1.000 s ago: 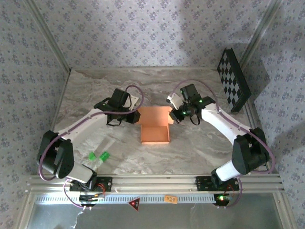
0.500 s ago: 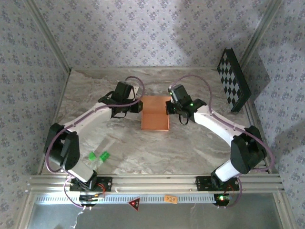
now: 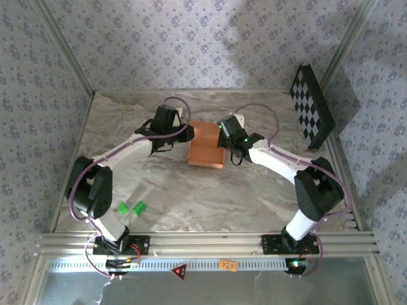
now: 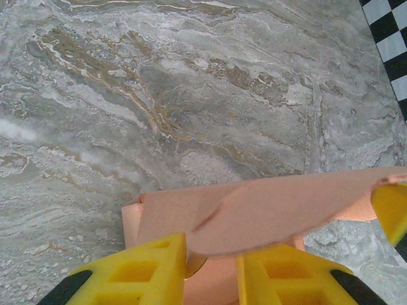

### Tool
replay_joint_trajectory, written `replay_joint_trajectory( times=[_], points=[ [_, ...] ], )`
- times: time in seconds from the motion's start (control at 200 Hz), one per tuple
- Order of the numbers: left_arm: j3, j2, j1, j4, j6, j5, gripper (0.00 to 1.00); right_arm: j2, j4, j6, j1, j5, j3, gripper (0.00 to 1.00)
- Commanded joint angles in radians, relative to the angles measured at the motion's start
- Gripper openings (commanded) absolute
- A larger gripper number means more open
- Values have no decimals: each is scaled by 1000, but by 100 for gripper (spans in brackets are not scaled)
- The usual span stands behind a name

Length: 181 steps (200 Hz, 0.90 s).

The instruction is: Fold the paper box

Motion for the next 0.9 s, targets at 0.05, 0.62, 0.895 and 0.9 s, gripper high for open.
replay_joint_trajectory(
  times=[0.05, 0.62, 0.895, 0.9],
  points=[
    [-45, -5, 0, 88, -50, 45, 28, 5, 50, 31, 20, 39, 13, 0],
    [-207, -54, -2, 166, -105, 117, 30, -37, 121, 18, 105, 98, -97, 0],
    [-242, -62, -3, 211, -135, 162, 31, -44, 134, 19, 132, 113, -135, 0],
    [-243, -62, -3, 211, -136, 161, 31, -45, 134, 19, 133, 113, -136, 0]
  ],
)
